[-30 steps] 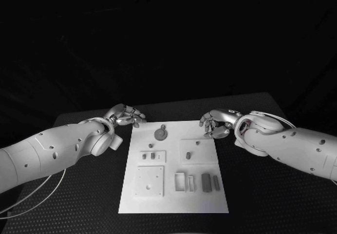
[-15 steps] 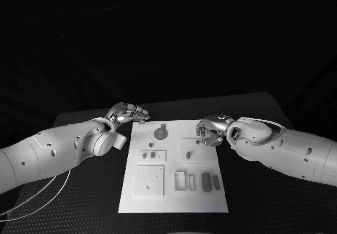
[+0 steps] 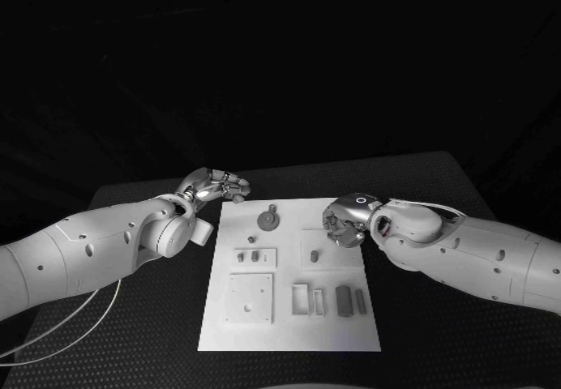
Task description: Assemble the parts on the task board
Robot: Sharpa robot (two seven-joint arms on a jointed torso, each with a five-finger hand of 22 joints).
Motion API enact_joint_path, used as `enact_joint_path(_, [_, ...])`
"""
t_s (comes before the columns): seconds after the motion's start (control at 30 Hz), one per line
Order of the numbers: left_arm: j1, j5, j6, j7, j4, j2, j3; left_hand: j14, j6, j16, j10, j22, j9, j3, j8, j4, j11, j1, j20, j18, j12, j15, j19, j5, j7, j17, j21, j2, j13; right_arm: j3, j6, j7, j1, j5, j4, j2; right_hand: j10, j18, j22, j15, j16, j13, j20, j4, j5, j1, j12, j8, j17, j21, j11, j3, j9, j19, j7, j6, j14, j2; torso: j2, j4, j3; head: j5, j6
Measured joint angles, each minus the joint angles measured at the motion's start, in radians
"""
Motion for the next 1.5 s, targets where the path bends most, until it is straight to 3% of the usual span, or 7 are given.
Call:
enact_joint_path(0.4, [0.0,0.016,0.002,0.001,0.003,0.001,0.0,0.0,-0.007,-0.008,-0.005,0.001,0.0,-0.005,0.0,0.0,-0.002,0.0,0.002,0.0,0.0,0.0,-0.002,0.0,0.001,0.003,-0.004,0.0,-0.001,-0.003,0.0,-0.006,-0.007,-0.014,-0.021,0.02,0.015,0.0,0.0,0.0,0.0,0.001,0.0,0.005,0.0,-0.008,-0.008,0.002,0.0,0.0,0.0,0.005,0.0,0.0,-0.002,0.009,0.0,0.009,0.0,0.0004,0.0003,0.001,-0.007])
enact_joint_path(0.53, [0.0,0.018,0.003,0.001,0.003,0.001,0.0,0.0,-0.007,-0.011,-0.009,0.001,0.0,-0.005,0.0,0.0,0.002,-0.004,0.002,0.0,0.0,0.0,-0.002,0.0,0.001,0.004,-0.004,0.004,-0.003,-0.004,0.0,-0.007,-0.008,-0.018,-0.02,0.02,0.03,0.0,0.0,0.0,0.0,0.001,0.0,0.001,0.0,-0.007,-0.013,0.009,0.0,0.0,-0.005,0.01,0.003,0.0,-0.009,0.025,0.0,0.028,-0.001,-0.0006,0.0005,0.002,-0.01])
enact_joint_path(0.83, [0.0,0.021,0.004,0.0,0.001,0.002,0.0,0.0,-0.01,-0.015,-0.009,0.002,0.0,-0.005,0.0,0.0,0.002,-0.004,0.002,0.0,0.0,0.0,-0.002,0.0,0.004,0.006,-0.004,0.004,-0.004,-0.007,-0.002,-0.012,-0.009,-0.033,-0.014,0.025,0.054,0.0,0.0,-0.003,0.005,0.007,0.0,-0.008,0.0,-0.005,-0.015,0.017,0.0,0.0,-0.011,0.019,0.01,0.0,-0.02,0.048,0.003,0.042,-0.001,-0.0012,0.001,0.004,-0.014])
enact_joint_path(0.97, [0.0,0.021,0.005,0.0,0.0,0.002,0.0,0.0,-0.01,-0.015,-0.009,0.002,0.0,-0.005,0.0,0.0,0.002,-0.004,0.002,0.0,0.0,0.0,-0.001,0.0,0.004,0.006,-0.004,0.004,-0.003,-0.009,-0.005,-0.016,-0.011,-0.047,-0.014,0.027,0.082,0.0,0.001,-0.013,0.011,0.013,-0.004,-0.034,0.0,0.01,-0.015,0.027,0.001,0.0,-0.022,0.034,0.017,0.007,-0.026,0.072,0.008,0.066,-0.001,-0.0007,0.0013,0.003,-0.016])
enact_joint_path(1.5, [0.001,0.022,0.008,-0.001,-0.005,0.002,0.0,-0.003,-0.017,-0.022,-0.012,0.004,-0.001,-0.005,0.0,0.0,0.006,-0.004,0.005,0.0,0.0,0.003,-0.005,0.0,0.004,0.01,-0.008,0.004,-0.005,-0.022,-0.041,-0.053,-0.017,-0.134,-0.01,0.037,0.124,0.0,0.0,-0.031,0.022,0.028,-0.016,-0.069,0.004,0.022,-0.024,0.035,0.007,0.019,-0.033,0.066,0.033,0.028,-0.04,0.104,0.023,0.066,-0.001,-0.0007,0.001,0.003,-0.02])
